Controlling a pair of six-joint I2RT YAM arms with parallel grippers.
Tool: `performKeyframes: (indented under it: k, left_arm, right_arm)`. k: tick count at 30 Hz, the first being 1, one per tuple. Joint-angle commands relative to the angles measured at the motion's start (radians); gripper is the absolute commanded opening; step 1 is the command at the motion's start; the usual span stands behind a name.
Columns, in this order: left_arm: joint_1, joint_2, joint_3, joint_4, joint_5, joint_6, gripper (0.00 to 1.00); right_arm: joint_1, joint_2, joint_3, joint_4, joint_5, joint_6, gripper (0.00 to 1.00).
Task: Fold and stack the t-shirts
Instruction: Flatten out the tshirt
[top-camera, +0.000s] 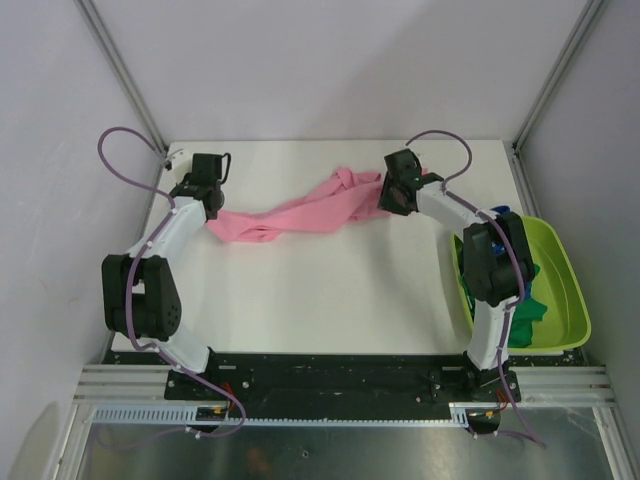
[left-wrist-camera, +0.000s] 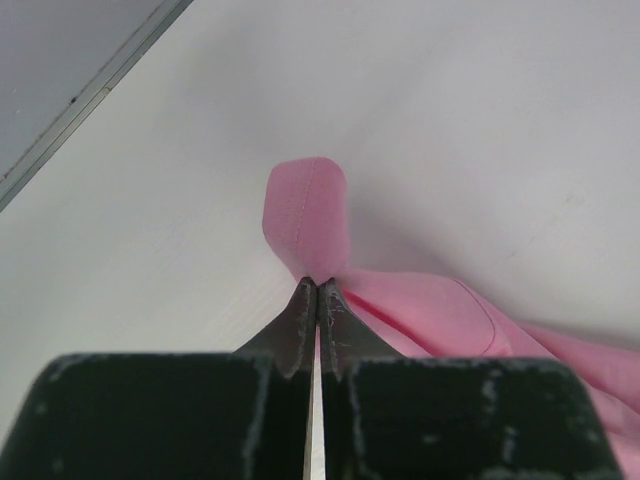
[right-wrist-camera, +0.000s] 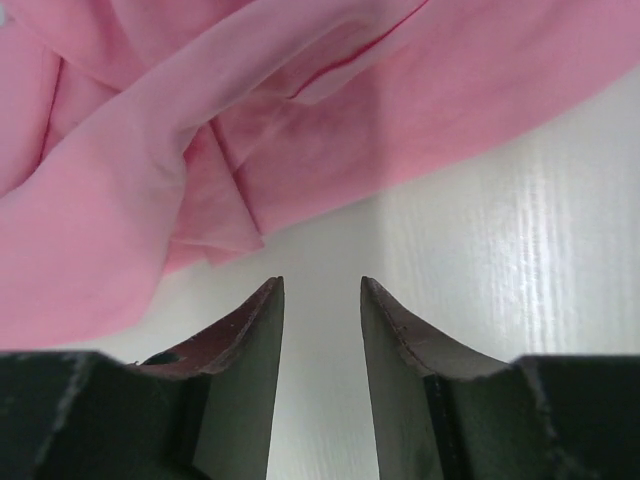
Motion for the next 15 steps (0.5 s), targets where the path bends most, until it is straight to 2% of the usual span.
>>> performKeyframes:
  k: [1,7,15]
  left_arm:
    - [0.009,-0.018,0.016,0.016,-0.010,0.000,0.00]
    - [0.010,-0.017,0.015,0.016,-0.001,-0.003,0.00]
    - [0.010,-0.014,0.016,0.015,0.002,-0.003,0.00]
  right_arm:
    - [-0.003,0.031,-0.047,0.192,-0.120,0.052,0.41]
    - [0.008,0.077,-0.047,0.276,-0.143,0.040,0.43]
    - [0.017,0.118,0.011,0.254,-0.147,0.016,0.43]
